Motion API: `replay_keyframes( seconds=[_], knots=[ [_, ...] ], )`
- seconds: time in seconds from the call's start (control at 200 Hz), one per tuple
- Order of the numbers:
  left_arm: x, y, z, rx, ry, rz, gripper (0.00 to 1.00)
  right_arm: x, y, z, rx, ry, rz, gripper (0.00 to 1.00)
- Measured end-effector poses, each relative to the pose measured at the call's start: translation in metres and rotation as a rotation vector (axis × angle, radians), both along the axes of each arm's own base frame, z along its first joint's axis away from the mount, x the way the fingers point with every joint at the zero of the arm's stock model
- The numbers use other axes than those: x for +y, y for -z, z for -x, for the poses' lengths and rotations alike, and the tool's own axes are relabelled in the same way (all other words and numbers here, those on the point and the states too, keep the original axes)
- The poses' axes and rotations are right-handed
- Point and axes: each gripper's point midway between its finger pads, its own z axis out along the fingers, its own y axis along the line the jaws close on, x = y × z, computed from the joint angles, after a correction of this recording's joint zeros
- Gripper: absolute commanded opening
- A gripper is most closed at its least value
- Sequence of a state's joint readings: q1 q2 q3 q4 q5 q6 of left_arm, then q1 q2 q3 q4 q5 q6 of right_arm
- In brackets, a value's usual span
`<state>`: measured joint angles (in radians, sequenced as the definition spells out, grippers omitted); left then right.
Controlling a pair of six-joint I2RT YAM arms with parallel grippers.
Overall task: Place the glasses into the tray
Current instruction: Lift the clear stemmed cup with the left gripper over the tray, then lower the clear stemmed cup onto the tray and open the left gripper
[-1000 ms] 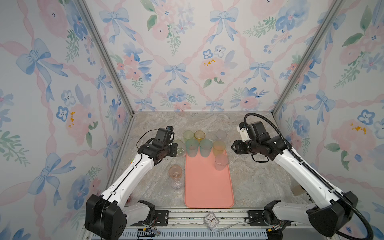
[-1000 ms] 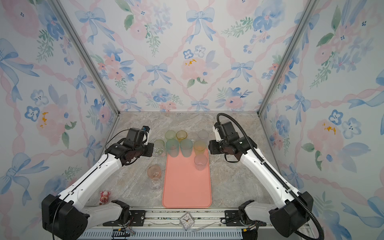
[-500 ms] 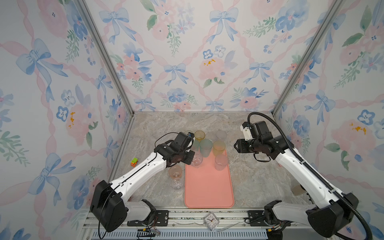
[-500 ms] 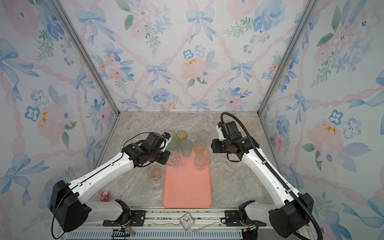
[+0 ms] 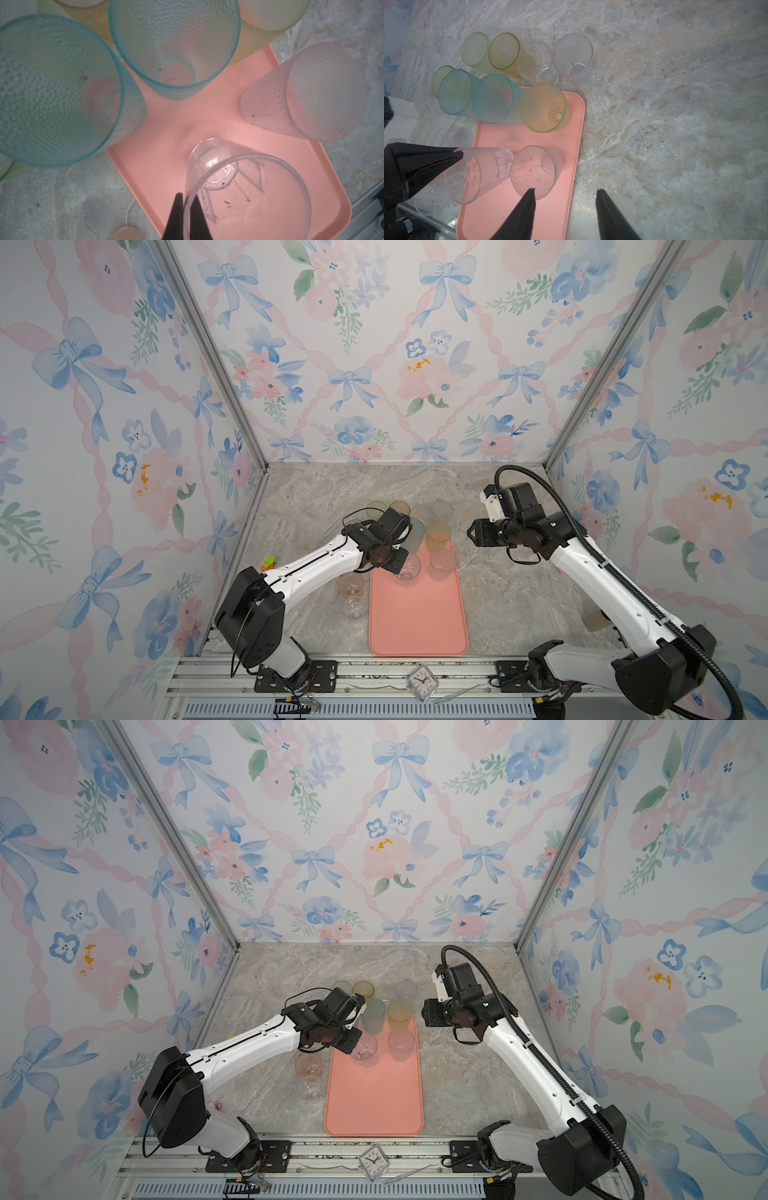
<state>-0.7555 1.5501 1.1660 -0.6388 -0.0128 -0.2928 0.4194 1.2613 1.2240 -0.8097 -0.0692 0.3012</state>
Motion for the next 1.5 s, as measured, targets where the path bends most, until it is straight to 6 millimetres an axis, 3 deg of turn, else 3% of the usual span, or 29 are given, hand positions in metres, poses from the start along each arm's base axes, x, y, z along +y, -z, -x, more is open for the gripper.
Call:
replay_keyframes(
  seconds=[0.61,1.03,1.501],
  knots=[
    [-0.014,0.023,-0.015,0.033,0.001,-0.032,0.01,-0.003,0.007,-0.001,0.009,0.002,0.003,0.51],
    [-0.021,0.023,-0.024,0.024,-0.001,-0.025,0.02,-0.006,0.011,-0.001,0.017,0.003,0.002,0.51],
    [-0.018,0.023,-0.027,0.021,-0.003,-0.029,0.20,-0.004,0.012,0.000,0.024,-0.005,-0.007,0.51]
  ],
)
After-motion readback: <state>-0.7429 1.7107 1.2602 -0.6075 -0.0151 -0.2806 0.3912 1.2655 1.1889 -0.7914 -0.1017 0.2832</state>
